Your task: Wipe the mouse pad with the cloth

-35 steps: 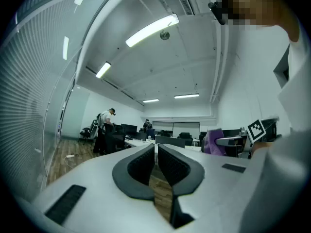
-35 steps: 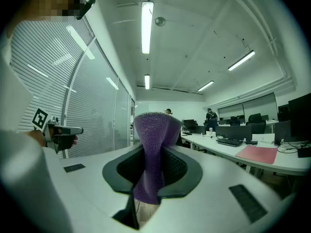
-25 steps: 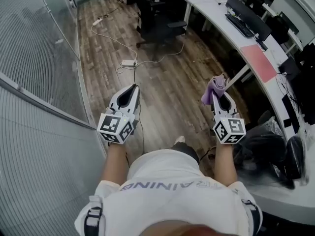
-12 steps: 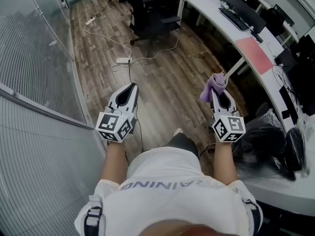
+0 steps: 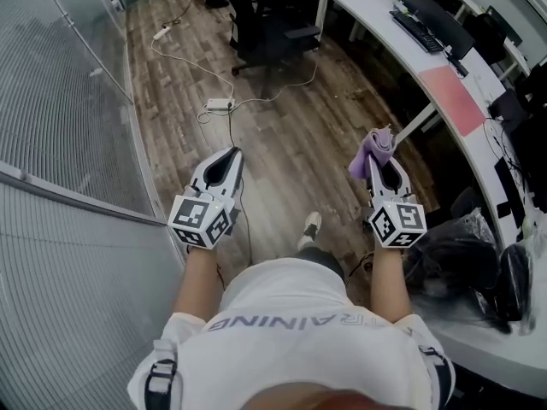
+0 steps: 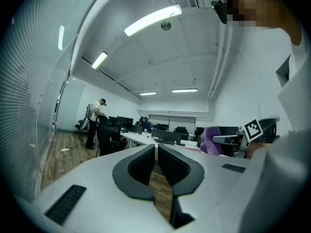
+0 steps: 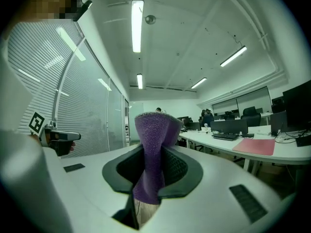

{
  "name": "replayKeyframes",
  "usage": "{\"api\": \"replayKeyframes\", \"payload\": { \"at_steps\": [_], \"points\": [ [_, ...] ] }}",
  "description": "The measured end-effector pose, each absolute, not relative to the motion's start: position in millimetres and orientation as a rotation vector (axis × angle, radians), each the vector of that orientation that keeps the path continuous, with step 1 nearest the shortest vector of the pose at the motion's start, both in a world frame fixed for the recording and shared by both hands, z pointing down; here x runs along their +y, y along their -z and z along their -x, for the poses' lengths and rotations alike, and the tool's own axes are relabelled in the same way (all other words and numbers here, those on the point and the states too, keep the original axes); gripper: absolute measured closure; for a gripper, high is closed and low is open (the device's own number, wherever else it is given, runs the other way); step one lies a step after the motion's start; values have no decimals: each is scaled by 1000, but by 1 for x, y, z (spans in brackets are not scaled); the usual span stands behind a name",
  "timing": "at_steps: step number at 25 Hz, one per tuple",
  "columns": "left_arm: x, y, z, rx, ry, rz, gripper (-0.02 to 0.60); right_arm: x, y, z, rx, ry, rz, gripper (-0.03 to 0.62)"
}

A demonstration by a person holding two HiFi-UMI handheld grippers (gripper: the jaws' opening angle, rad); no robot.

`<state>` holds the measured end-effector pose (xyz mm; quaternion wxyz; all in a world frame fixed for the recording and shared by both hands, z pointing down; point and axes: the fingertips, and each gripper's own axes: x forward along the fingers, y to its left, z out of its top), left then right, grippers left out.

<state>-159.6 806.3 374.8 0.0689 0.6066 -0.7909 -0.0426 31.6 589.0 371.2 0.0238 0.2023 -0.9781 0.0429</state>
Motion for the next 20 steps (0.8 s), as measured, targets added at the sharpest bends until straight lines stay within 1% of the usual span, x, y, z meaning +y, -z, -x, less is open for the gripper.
{"api": "replayKeyframes", "payload": {
  "at_steps": [10, 20],
  "points": [
    [721, -371, 200, -2407, 48, -1817, 538, 503, -385, 18, -3026, -205, -571, 496],
    [598, -364, 220, -2374, 49, -1841, 538, 386, -385, 41, -3027, -236, -571, 496]
  ]
}}
